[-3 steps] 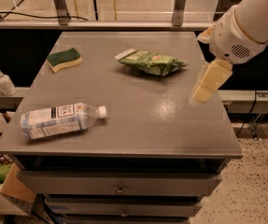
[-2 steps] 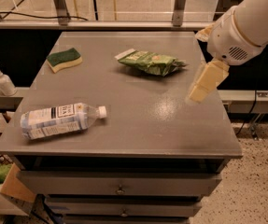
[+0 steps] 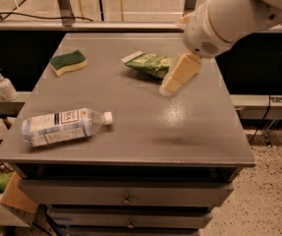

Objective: Move sponge near blue plastic bottle

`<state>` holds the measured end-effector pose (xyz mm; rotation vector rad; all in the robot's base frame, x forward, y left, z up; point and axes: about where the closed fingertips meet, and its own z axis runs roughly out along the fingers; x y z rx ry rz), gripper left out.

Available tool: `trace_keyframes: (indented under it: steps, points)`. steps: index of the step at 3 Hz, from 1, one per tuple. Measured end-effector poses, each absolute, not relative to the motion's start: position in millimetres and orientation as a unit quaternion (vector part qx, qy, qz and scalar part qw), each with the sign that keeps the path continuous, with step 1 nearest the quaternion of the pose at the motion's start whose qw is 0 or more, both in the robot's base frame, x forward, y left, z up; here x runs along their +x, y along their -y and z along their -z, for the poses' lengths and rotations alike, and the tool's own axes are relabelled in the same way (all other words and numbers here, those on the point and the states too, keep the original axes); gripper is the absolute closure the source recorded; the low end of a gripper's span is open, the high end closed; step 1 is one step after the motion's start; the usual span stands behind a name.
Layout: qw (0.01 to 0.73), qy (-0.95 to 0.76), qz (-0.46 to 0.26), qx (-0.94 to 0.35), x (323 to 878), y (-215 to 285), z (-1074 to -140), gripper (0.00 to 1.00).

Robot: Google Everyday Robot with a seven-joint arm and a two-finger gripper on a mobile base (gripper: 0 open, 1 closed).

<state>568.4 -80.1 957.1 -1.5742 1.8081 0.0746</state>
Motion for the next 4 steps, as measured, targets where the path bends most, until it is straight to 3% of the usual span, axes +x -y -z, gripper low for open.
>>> trace_keyframes:
  steps: [4]
  points:
    - [0.397, -0.696, -0.114, -0.588, 683.7, -40.2, -928.1, 0.00]
